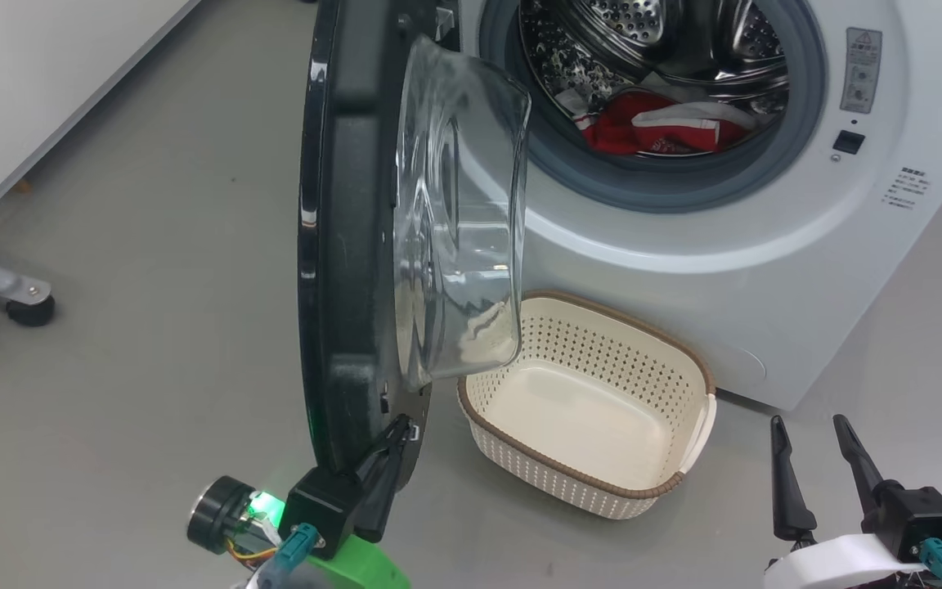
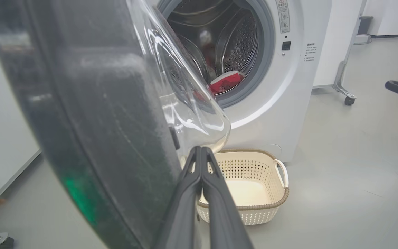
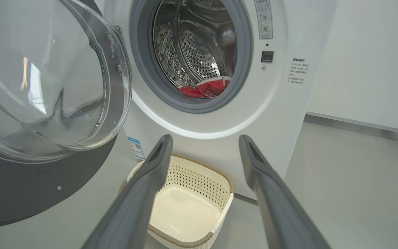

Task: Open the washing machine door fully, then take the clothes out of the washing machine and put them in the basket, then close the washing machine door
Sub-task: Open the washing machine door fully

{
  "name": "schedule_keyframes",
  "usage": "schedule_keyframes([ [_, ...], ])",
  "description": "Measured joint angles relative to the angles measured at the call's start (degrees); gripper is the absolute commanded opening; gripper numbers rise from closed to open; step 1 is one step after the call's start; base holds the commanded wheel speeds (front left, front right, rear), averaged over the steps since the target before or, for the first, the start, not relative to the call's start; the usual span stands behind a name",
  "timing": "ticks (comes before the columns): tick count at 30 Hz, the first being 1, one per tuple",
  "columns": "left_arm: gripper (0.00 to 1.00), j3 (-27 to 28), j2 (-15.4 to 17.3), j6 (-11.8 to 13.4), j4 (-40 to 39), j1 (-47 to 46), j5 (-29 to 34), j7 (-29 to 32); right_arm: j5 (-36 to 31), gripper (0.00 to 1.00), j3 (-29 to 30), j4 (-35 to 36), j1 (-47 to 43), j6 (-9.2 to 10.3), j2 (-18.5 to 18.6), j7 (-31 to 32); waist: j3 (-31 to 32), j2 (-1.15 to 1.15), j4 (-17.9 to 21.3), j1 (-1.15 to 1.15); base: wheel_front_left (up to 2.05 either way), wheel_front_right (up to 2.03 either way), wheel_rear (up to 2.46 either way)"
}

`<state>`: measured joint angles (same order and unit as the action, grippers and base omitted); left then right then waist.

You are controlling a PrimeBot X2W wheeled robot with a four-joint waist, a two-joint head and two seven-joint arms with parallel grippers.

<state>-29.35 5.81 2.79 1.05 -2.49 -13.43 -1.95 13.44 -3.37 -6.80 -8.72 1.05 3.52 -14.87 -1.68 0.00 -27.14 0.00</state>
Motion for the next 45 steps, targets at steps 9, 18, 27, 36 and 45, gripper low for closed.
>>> schedule_keyframes([
  [9, 0.0, 7.36, 1.25, 2.54, 0.59, 0.7, -0.1, -2.2, -1.04, 1.0, -0.69, -0.04, 0.25, -0.97, 0.18, 0.0, -0.8, 0.0, -3.17, 0.0, 0.0, 0.0, 0.0],
  [18, 0.0, 11.22, 2.36, 2.71, 2.77, 1.02, -0.49, -3.13, -1.08, 1.0, -0.53, -0.16, 0.37, -0.98, 0.11, 0.0, -0.96, 0.0, -3.29, 0.0, 0.0, 0.0, 0.0],
  [27, 0.0, 16.75, 3.83, 3.07, 5.25, 0.96, -1.98, -4.53, -1.09, 1.0, -0.89, -0.21, 1.32, -1.49, 0.0, 0.0, -1.71, 0.0, -2.1, 0.0, 0.0, 0.0, 0.0],
  [36, 0.0, 21.07, 3.89, 3.28, 8.98, -0.63, -3.71, -6.31, -1.23, 1.0, -0.64, -0.21, 2.57, -1.57, 0.02, 0.0, -3.56, 0.0, 0.75, 0.0, 0.0, 0.0, 0.0],
  [45, 0.0, 25.74, 3.94, 3.46, 13.94, -4.35, -5.83, -7.79, -1.49, 1.0, -0.18, -0.23, 4.15, -2.0, 0.24, 0.0, -5.7, 0.0, 3.35, 0.0, 0.0, 0.0, 0.0],
])
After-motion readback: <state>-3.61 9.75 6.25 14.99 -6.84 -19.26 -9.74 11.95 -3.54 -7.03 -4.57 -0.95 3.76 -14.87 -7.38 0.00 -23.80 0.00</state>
